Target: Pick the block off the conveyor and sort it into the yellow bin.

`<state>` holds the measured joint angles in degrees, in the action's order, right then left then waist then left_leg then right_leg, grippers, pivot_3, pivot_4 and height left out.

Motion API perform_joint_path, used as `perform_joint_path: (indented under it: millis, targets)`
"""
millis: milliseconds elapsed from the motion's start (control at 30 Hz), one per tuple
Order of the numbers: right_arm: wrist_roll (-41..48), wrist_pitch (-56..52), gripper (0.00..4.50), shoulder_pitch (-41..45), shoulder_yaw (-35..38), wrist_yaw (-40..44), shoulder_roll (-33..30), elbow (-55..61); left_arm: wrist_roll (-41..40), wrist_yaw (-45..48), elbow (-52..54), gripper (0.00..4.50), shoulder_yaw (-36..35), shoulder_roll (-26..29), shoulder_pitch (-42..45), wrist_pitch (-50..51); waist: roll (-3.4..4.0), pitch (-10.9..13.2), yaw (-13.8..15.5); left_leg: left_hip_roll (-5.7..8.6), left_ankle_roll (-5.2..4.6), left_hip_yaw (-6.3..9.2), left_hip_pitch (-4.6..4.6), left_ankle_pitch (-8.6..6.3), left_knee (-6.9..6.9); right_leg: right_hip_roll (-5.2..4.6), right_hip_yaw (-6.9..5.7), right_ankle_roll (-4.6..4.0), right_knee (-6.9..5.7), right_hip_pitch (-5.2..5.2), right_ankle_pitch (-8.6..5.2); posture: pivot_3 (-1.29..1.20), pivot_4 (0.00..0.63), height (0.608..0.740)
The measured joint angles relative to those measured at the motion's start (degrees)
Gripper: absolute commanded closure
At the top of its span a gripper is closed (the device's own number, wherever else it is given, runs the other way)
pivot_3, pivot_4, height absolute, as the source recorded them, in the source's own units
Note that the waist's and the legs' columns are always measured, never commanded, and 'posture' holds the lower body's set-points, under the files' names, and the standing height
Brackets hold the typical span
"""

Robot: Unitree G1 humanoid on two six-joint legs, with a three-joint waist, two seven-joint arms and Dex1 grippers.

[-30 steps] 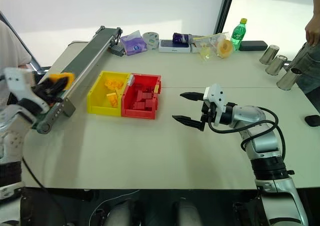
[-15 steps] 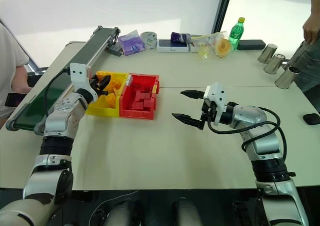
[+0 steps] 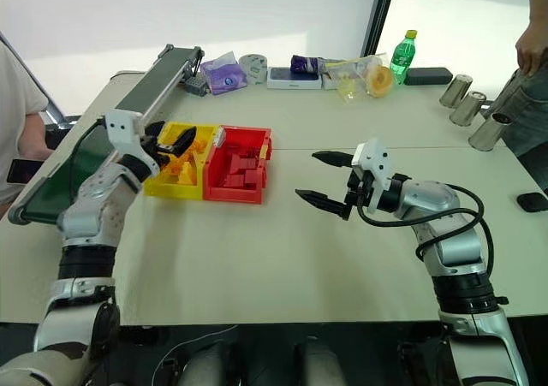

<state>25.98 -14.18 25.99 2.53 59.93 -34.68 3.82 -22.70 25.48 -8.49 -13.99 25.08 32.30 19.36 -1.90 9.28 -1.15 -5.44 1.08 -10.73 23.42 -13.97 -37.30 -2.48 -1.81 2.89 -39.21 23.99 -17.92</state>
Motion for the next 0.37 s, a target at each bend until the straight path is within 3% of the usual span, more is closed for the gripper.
perform_joint_path:
  millis: [167,367]
  targets:
    - [0.0,0.0,0.00,0.7,-0.1,0.6,-0.1,-0.6,-6.3,4.2,14.8,0.05,-5.3,7.3,-11.8,6.6,0.01,0.0,0.1,-0.14,0.00,0.01,0.00,0.00,0.00,-0.04,0.01,0.00,0.00,0.00,0.00,0.00,0.150,0.740]
    - [0.0,0.5,0.00,1.4,-0.2,1.2,0.0,-1.3,-11.8,8.2,20.6,0.05,-12.8,13.7,-19.2,10.5,0.01,0.0,0.5,-0.05,-0.03,0.06,-0.04,-0.02,-0.01,-0.10,-0.03,-0.01,0.01,-0.12,0.00,0.00,0.150,0.740]
